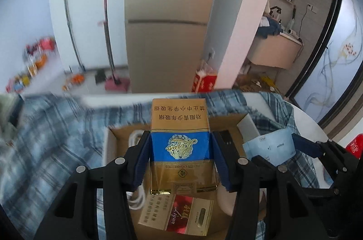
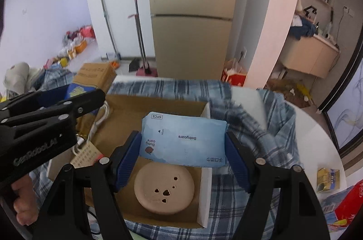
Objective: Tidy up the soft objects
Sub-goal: 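Lower both packs into the box and open both grippers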
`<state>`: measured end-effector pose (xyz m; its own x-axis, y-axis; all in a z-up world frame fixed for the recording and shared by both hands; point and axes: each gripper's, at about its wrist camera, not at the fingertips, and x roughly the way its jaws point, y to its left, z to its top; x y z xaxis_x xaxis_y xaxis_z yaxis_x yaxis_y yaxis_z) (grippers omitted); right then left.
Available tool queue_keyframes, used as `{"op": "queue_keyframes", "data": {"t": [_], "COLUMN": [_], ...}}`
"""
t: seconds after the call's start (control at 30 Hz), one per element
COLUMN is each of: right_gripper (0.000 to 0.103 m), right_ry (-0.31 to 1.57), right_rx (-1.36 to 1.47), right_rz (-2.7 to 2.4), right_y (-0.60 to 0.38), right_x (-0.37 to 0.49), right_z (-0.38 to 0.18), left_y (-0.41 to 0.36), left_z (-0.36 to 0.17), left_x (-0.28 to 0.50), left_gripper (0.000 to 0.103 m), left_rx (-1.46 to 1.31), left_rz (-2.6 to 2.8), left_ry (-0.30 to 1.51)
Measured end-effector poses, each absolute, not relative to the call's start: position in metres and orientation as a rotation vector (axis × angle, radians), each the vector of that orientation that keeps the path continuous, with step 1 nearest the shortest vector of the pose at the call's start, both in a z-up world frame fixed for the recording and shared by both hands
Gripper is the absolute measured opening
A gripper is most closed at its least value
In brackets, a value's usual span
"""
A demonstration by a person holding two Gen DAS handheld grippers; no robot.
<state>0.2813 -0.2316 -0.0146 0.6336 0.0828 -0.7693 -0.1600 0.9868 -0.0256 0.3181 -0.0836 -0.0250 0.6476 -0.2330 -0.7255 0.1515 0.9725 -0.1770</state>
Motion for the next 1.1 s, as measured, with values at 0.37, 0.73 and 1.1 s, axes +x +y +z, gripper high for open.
{"op": "queue_keyframes", "data": {"t": [0.37,0.73,1.1], "right_gripper": [0.072,0.072,0.08], "right_ry": [0.961,1.003,1.016], "right_rx": [-0.126,-0.092,-0.101], "right_rz": [0.185,0.211,0.207], "right_y": [-0.219,-0.219,-0.217], "right_x": [0.288,0.292,0.294], "right_z": [-0.04,-0.05,-0.058], "left_y": [-0.089,-0.091,-0.084], "left_z": [-0.055,-0.058,-0.043], "left_x": [0.33,0.328,0.322], "left_gripper": [0.055,0.081,0.082], "left_rx": [-0.086,-0.079,-0.071], "left_rz": [-0.223,-0.213,-0.186], "left_ry": [0.866,0.866,0.825]}}
